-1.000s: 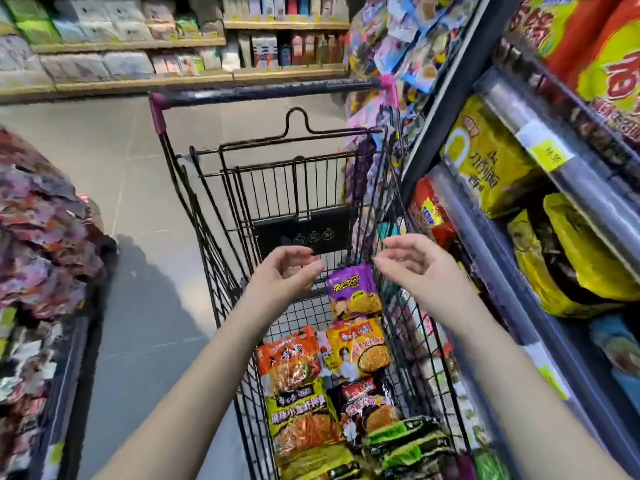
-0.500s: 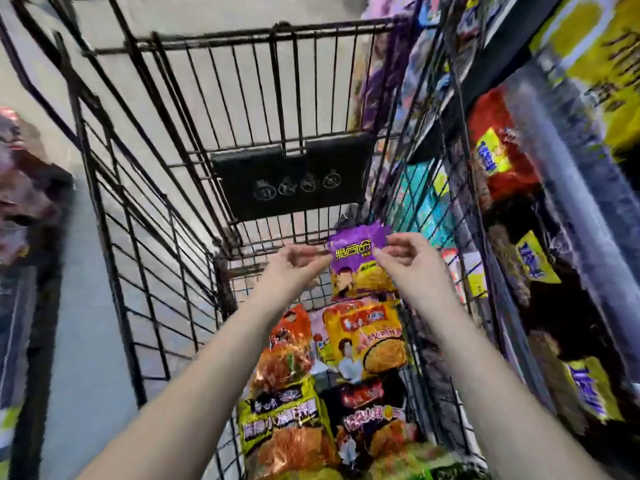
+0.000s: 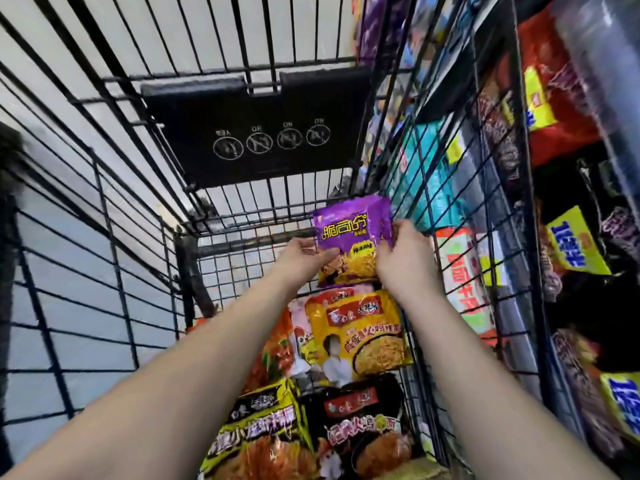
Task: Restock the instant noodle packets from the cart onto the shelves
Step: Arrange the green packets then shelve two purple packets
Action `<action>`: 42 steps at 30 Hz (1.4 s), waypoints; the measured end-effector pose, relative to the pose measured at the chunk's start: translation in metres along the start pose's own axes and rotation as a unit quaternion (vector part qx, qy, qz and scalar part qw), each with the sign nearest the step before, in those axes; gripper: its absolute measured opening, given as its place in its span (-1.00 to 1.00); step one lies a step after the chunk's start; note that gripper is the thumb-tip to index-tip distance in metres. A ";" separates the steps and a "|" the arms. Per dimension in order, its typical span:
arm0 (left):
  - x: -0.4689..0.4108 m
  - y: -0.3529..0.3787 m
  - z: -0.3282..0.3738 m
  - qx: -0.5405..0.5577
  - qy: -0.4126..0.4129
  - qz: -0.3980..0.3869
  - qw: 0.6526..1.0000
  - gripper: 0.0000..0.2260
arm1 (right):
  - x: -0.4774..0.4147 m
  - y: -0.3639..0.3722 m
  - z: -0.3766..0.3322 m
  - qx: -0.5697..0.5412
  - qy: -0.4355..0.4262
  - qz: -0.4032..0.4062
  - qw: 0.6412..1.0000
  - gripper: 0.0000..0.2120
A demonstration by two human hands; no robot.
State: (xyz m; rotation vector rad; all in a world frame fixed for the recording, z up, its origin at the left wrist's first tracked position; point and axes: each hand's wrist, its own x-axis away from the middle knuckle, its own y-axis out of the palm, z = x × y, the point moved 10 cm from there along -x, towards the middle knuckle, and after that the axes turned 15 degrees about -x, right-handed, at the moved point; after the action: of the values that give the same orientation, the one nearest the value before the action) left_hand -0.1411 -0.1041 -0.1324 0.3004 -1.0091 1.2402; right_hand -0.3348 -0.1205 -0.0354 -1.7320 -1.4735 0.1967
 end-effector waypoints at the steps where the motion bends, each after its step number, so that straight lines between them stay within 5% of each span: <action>1: -0.004 0.002 -0.001 -0.005 0.000 0.002 1.000 -0.38 | -0.003 0.003 0.002 0.015 0.005 -0.009 1.000 -0.64; 8: -0.028 0.013 -0.013 -0.031 -0.027 0.001 0.999 -0.38 | -0.014 0.023 0.017 0.081 0.051 -0.037 0.995 -0.64; 18: -0.030 0.016 -0.004 -0.091 -0.004 -0.012 0.996 -0.77 | -0.017 0.026 0.023 0.079 0.076 -0.006 0.994 -0.63; 24: -0.033 0.020 -0.009 -0.060 -0.022 -0.030 0.998 -0.70 | -0.020 0.028 0.026 0.053 0.090 -0.001 0.994 -0.61; 30: -0.029 0.021 -0.022 0.119 -0.053 -0.084 0.988 -0.84 | -0.028 0.034 0.031 0.046 0.115 -0.032 0.992 -0.71; 42: 0.017 -0.043 -0.022 0.098 -0.046 -0.067 0.992 -0.87 | -0.042 0.043 0.030 0.099 0.139 -0.018 0.985 -0.58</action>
State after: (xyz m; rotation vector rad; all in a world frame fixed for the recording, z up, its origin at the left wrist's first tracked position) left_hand -0.0931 -0.0936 -0.1183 0.5728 -0.9316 1.2136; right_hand -0.3332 -0.1409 -0.0991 -1.5044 -1.2371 0.0753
